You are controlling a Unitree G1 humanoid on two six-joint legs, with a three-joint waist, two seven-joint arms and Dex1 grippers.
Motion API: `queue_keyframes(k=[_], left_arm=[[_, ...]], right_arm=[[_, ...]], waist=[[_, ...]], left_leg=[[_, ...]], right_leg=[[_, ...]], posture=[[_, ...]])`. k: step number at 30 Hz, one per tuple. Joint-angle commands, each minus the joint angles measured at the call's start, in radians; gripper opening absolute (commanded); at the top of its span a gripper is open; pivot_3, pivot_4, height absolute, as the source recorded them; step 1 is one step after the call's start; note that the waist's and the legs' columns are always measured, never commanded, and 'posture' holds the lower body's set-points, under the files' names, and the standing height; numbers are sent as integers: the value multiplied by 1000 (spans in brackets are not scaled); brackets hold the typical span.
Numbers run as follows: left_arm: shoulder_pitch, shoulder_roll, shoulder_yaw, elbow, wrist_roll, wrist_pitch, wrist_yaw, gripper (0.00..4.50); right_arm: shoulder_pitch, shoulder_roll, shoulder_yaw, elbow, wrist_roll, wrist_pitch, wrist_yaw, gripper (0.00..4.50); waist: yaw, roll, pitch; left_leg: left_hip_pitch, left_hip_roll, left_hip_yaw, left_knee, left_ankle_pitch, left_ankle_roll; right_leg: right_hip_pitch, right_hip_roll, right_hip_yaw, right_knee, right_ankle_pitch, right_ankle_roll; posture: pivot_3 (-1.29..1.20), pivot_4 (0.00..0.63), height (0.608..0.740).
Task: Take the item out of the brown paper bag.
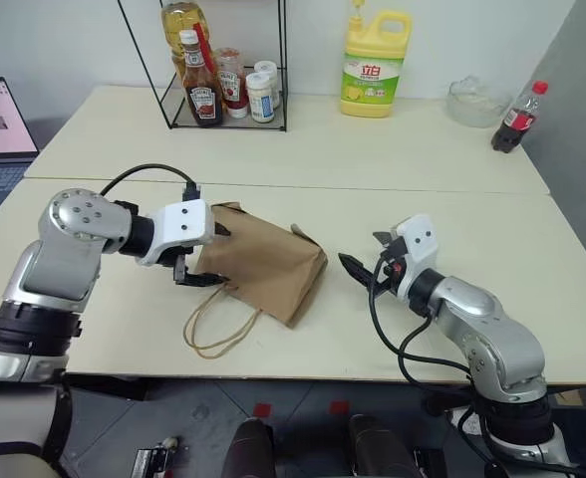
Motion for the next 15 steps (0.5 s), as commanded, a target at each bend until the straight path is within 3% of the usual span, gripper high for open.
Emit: queue_keyframes(k=[1, 10, 15], left_arm=[[37, 61, 67, 13, -11, -195, 9, 4500], [189, 107, 75, 239, -21, -832, -3, 4500], [207, 80, 50, 354, -17, -1000, 35, 4500]], right_arm=[[-15, -21, 0, -4, 14, -45, 29, 4486], [-10, -35, 2, 19, 13, -80, 44, 4486], [3, -38, -6, 4, 14, -73, 36, 4486]], waist=[[-2, 0, 0], [-2, 0, 0], [-1, 0, 0]], left_leg=[[0, 0, 0, 0, 0, 0], [0, 0, 0, 0, 0, 0], [0, 0, 0, 0, 0, 0]], right_leg=[[0, 0, 0, 0, 0, 0], [-1, 0, 0, 0, 0, 0], [0, 0, 0, 0, 0, 0]], posture=[[0, 150, 740], [0, 150, 740], [0, 150, 740]])
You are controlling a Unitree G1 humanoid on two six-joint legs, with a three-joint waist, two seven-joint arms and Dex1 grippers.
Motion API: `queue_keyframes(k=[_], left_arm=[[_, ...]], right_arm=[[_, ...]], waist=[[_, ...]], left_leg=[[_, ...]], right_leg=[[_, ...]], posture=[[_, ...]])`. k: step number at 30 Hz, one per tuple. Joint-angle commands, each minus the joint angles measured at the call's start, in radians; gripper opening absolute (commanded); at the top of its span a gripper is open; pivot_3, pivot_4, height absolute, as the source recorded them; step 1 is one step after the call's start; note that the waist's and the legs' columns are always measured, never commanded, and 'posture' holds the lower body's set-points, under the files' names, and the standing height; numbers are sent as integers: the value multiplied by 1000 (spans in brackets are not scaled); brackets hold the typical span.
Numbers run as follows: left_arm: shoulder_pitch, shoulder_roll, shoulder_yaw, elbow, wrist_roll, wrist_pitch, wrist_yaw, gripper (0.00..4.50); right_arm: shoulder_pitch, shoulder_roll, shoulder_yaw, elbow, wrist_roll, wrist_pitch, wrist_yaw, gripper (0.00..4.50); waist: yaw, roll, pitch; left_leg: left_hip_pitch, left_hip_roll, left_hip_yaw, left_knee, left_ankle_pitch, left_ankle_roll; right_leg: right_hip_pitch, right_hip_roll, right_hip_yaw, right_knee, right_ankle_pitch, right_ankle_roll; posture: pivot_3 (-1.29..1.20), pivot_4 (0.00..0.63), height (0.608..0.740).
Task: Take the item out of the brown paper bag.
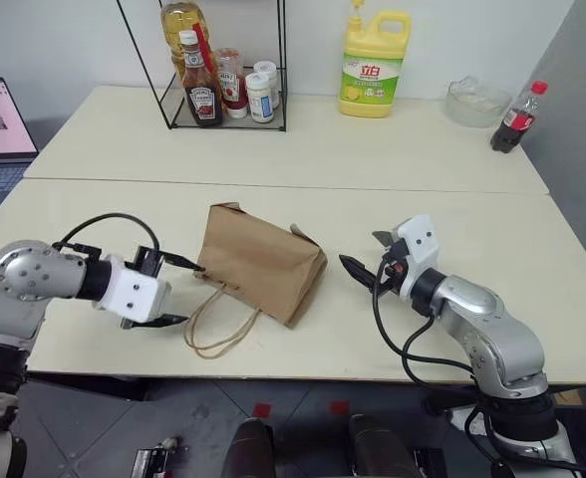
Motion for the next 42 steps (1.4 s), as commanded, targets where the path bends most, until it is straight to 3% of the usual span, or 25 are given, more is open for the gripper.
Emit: queue_keyframes(k=[1, 12, 15, 22, 27, 31, 34, 39, 42], left_arm=[[-9, -20, -7, 32, -13, -91, 40, 4500], [-23, -77, -58, -54, -84, -65, 59, 4500], [-27, -96, -54, -107, -131, 108, 81, 3928], [-54, -109, -23, -218, -227, 509, 109, 1693], [-125, -160, -5, -229, -259, 778, 197, 96], [-177, -210, 7, -224, -262, 926, 269, 39], [-221, -260, 19, -215, -270, 1024, 329, 39], [-308, -338, 40, -183, -283, 1167, 429, 39], [-380, -387, 46, -141, -288, 1239, 474, 39]], right_arm=[[3, -7, -11, -42, 15, -11, -4, 4486], [21, -24, -19, -60, 19, -8, -7, 4486], [22, -36, -16, -59, 13, -15, -1, 4500], [38, -93, -2, -65, -5, -55, 31, 4500], [107, -275, 87, -106, -70, -303, 235, 4500], [124, -398, 152, -108, -116, -548, 408, 4500], [90, -427, 216, -70, -181, -703, 476, 4500], [8, -362, 318, 40, -290, -918, 488, 4500], [-55, -269, 378, 150, -385, -1033, 428, 4500]], waist=[[2, 0, 0], [-4, 0, 0], [-4, 0, 0], [-5, 0, 0], [0, 0, 0], [-1, 0, 0], [0, 0, 0], [0, 0, 0], [1, 0, 0]], left_leg=[[0, 0, 0, 0, 0, 0], [0, 0, 0, 0, 0, 0], [0, 0, 0, 0, 0, 0], [0, 0, -1, 1, 0, 0], [0, 0, -1, 2, 0, 0], [0, 0, -1, 3, 0, 0], [0, 0, -2, 6, 0, 0], [0, 0, -5, 11, 0, 0], [0, 0, -6, 13, 0, 0]], right_leg=[[0, 0, 0, 0, 0, 0], [0, 0, 0, 1, 0, 0], [0, 0, 0, 1, 0, 0], [0, 0, 0, 2, 0, 0], [1, 0, 0, 2, 0, 0], [1, 1, -1, 2, 0, 0], [2, 1, -2, 3, 0, 0], [3, 1, -3, 7, 0, 0], [4, 1, -4, 8, 0, 0]], posture=[[0, 150, 740], [0, 150, 740], [0, 150, 740], [0, 150, 740], [0, 150, 740], [0, 150, 740], [0, 150, 740], [0, 150, 740], [0, 150, 740]])
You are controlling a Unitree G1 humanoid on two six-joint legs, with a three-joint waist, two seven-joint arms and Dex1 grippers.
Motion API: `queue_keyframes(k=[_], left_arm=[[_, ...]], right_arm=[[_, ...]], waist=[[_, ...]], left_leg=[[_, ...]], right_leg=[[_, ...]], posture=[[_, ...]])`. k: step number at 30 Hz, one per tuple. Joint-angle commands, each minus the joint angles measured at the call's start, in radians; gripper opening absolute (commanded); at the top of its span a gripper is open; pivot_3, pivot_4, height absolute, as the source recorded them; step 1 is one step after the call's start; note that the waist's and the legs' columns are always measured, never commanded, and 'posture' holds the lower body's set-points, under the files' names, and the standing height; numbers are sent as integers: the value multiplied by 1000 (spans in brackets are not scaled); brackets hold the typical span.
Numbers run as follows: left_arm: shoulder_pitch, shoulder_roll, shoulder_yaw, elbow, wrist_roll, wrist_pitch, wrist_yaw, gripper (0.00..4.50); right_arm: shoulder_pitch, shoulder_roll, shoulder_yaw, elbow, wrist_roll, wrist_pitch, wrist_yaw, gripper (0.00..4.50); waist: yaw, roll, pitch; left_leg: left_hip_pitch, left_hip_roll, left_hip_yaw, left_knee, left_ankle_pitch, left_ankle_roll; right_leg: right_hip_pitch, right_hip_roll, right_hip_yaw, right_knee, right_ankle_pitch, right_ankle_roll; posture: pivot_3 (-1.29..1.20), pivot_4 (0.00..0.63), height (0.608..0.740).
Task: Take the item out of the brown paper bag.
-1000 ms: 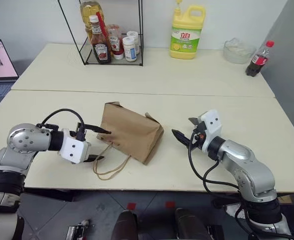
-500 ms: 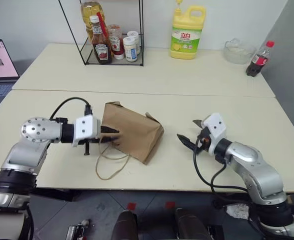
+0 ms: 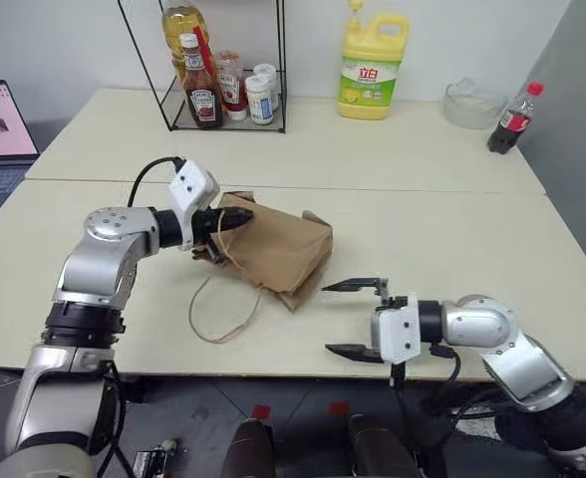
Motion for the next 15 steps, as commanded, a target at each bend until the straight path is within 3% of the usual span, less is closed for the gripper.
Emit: queue_keyframes(k=[1, 7, 15], left_arm=[[-74, -32, 31, 26, -10, 55, 46, 39], [-118, -58, 25, 80, 6, 68, 60, 39], [-104, -57, 21, 78, 14, 66, 43, 39]], right_arm=[[-60, 76, 50, 91, -101, -139, -59, 4500], [-139, 196, 110, 224, -325, -258, -207, 4500], [-238, 408, 149, 344, -515, -223, -413, 4500]], waist=[[0, 0, 0], [1, 0, 0], [0, 0, 0]], left_leg=[[0, 0, 0, 0, 0, 0], [0, -1, -1, 0, 2, -4], [0, -1, -4, 0, 3, -6]], right_leg=[[0, 0, 0, 0, 0, 0], [0, -1, -1, 3, 0, -1], [-1, -1, -5, 5, -1, -3]], posture=[[0, 150, 740], [0, 150, 740], [0, 150, 740]])
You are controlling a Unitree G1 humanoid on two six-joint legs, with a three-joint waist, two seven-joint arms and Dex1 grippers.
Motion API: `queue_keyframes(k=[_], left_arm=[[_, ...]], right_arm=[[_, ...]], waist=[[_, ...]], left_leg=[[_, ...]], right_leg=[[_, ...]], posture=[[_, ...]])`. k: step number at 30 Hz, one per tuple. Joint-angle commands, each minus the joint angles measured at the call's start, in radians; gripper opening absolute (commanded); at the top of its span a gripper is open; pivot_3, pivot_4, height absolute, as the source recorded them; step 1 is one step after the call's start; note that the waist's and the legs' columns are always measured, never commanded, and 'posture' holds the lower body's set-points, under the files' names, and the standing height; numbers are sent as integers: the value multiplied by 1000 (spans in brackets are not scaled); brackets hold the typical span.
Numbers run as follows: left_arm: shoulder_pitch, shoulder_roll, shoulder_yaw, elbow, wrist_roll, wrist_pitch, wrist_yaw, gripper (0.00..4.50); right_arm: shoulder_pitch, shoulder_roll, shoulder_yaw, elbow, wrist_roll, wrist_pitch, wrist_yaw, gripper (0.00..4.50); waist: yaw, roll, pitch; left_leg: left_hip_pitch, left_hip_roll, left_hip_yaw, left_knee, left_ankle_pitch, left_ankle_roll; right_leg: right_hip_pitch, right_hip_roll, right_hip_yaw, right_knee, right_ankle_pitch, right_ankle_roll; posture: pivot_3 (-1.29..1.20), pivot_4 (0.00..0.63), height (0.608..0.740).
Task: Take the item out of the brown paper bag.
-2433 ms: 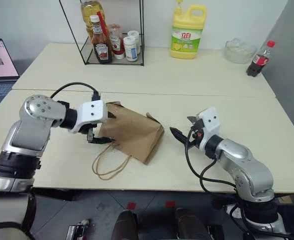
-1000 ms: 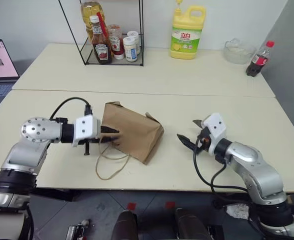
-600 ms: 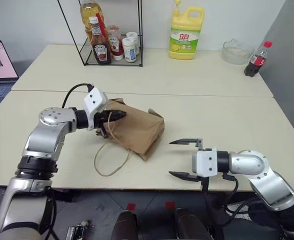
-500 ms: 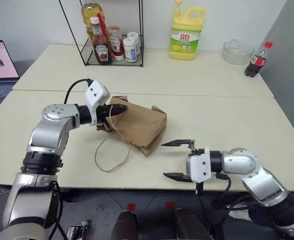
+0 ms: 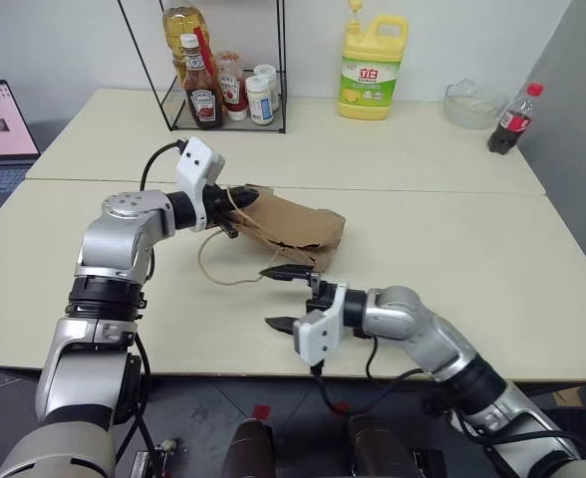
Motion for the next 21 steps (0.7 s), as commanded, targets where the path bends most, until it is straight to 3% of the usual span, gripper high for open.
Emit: queue_keyframes(k=[1, 6, 9, 19, 21], left_arm=[[-7, 7, 15, -31, 4, -5, -5, 39], [-4, 8, 20, -39, 5, -1, -3, 39], [-6, 10, 27, -49, 1, 7, 1, 0], [-20, 8, 45, -63, 0, 20, 15, 0], [-26, 7, 45, -62, 0, 20, 17, 0]], right_arm=[[-63, 74, 8, 37, -50, 9, -90, 4500], [-153, 145, 36, 167, -54, -7, -122, 4500], [-165, 151, 54, 211, -36, -9, -95, 3920], [-131, 97, 71, 195, 42, 13, 52, 220], [-121, 67, 77, 178, 78, 25, 127, 40]], waist=[[0, 0, 0], [-2, 0, 0], [-2, 0, 0], [-3, 0, 0], [-3, 0, 0]], left_leg=[[0, 0, 0, 0, 0, -1], [0, 0, -2, 0, 1, -1], [0, 0, -3, 0, 0, -1], [0, 0, -4, -1, 0, -1], [0, 0, -4, -1, 0, -1]], right_leg=[[0, 0, -1, 0, 0, 0], [1, -1, -3, 0, 0, -1], [1, -1, -4, 0, 0, -1], [1, -1, -5, 0, 0, -1], [1, -1, -5, 0, 0, -1]], posture=[[0, 150, 740], [0, 150, 740], [0, 150, 740], [0, 150, 740], [0, 150, 740]])
